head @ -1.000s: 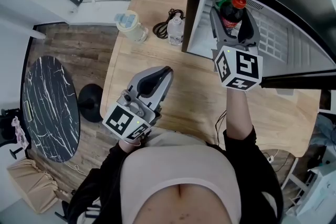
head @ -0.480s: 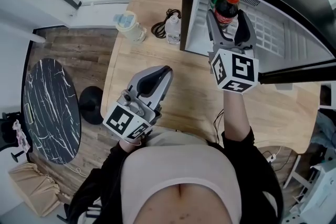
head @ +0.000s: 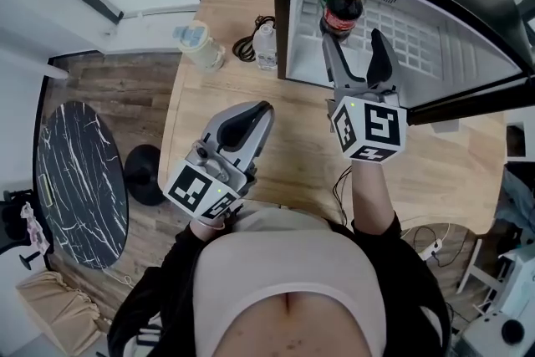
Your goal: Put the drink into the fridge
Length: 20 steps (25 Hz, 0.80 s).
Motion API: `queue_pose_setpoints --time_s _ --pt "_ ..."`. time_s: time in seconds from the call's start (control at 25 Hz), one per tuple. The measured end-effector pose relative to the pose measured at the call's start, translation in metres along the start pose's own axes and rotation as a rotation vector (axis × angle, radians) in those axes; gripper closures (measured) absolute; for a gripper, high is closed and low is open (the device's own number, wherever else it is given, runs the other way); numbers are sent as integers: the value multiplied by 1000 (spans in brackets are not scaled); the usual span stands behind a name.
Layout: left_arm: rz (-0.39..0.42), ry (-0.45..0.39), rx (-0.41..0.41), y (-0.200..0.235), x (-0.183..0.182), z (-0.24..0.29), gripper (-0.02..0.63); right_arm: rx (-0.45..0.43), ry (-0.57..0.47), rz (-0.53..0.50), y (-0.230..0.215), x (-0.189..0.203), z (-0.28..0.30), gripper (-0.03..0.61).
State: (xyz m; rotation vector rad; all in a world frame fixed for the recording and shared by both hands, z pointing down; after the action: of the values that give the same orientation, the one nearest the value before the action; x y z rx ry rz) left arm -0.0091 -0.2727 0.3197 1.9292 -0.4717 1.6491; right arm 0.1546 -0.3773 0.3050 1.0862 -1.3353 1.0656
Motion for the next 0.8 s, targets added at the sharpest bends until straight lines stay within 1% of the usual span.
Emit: queue_pose_setpoints --time_s 0.16,0.36,0.56,0.8 --pt "4 -3 25 -6 0 5 586 -7 -2 5 1 -5 -13 236" --pt "10 -3 55 -13 1 13 587 -41 -17 5 6 -18 -32 238" --pt "13 -5 90 -21 0 22 587 -38 -42 14 5 -28 -50 239" --pt "14 -10 126 -27 -2 30 586 -13 -60 14 0 -38 -68 273"
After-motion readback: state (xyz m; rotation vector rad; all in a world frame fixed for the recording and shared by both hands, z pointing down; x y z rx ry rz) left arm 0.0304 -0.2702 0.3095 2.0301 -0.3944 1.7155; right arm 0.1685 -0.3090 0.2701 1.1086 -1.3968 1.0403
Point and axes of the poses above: the fingertips, and each gripper's own axes: z forward along the fingers, y to its left, x out of its underside, the point moved 2 cm from there along -z, backward along the fingers, and after that the axes turned 1 degree about x, right-handed, at the moved point
